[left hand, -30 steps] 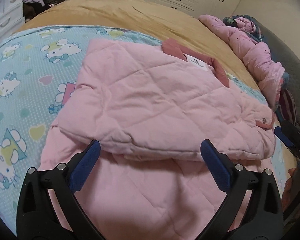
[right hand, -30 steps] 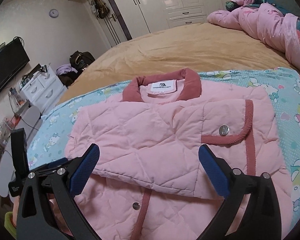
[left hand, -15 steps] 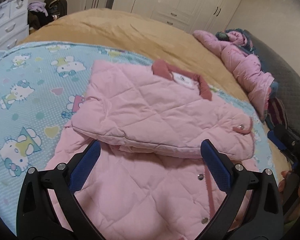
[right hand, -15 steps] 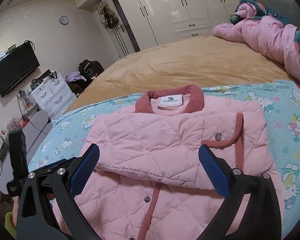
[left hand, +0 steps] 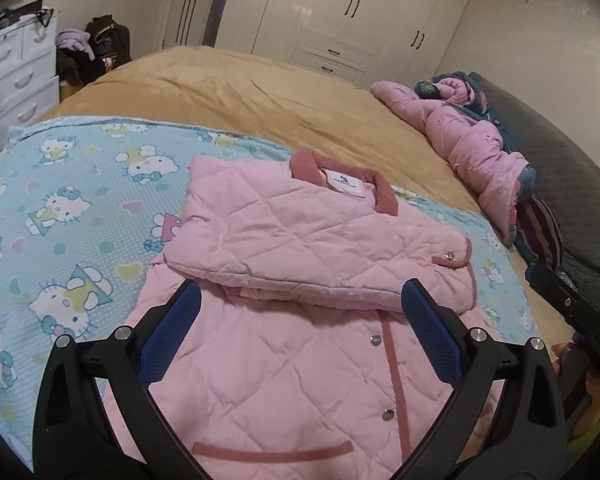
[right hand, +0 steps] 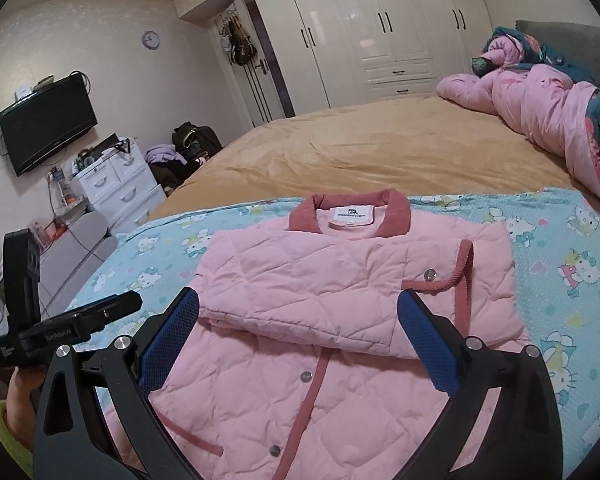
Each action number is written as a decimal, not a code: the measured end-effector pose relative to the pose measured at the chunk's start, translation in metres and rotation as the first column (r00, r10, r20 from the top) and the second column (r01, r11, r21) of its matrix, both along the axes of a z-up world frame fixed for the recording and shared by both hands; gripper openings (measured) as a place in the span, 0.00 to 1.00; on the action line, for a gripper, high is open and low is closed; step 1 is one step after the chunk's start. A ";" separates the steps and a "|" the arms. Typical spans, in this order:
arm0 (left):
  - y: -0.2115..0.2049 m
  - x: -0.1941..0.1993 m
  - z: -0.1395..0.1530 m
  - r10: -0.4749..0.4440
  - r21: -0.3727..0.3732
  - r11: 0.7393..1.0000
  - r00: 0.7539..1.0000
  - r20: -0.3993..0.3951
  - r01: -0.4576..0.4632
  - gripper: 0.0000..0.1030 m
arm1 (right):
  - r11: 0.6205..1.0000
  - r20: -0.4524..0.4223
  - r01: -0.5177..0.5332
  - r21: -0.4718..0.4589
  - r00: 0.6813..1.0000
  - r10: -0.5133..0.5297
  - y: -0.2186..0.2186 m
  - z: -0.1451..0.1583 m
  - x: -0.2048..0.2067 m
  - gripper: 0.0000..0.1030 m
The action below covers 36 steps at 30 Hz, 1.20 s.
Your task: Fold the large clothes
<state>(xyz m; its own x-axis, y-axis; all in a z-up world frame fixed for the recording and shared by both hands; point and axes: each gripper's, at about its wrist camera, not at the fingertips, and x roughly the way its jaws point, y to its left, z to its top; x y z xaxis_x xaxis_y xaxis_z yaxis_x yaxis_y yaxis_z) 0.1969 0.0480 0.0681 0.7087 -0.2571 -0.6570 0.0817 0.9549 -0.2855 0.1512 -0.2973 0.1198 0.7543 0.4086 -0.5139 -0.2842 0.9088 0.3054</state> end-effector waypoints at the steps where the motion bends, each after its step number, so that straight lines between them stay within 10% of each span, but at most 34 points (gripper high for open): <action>1: 0.000 -0.004 0.002 -0.002 0.001 1.000 1.000 0.005 0.002 0.91 | 1.000 0.003 -0.003 -0.001 1.000 0.003 0.000 0.001 -0.003 0.96; 36: 0.023 -0.091 -0.013 0.015 0.038 0.999 1.000 -0.009 -0.015 0.91 | 0.997 -0.055 0.033 -0.066 0.998 -0.037 -0.030 -0.024 -0.092 0.96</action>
<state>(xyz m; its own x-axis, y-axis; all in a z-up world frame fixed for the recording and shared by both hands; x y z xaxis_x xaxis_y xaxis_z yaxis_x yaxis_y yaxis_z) 0.1060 0.0710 0.0556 0.7062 -0.2211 -0.6726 0.0647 0.9662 -0.2497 0.0589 -0.3273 0.0954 0.7364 0.3470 -0.5807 -0.2360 0.9363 0.2602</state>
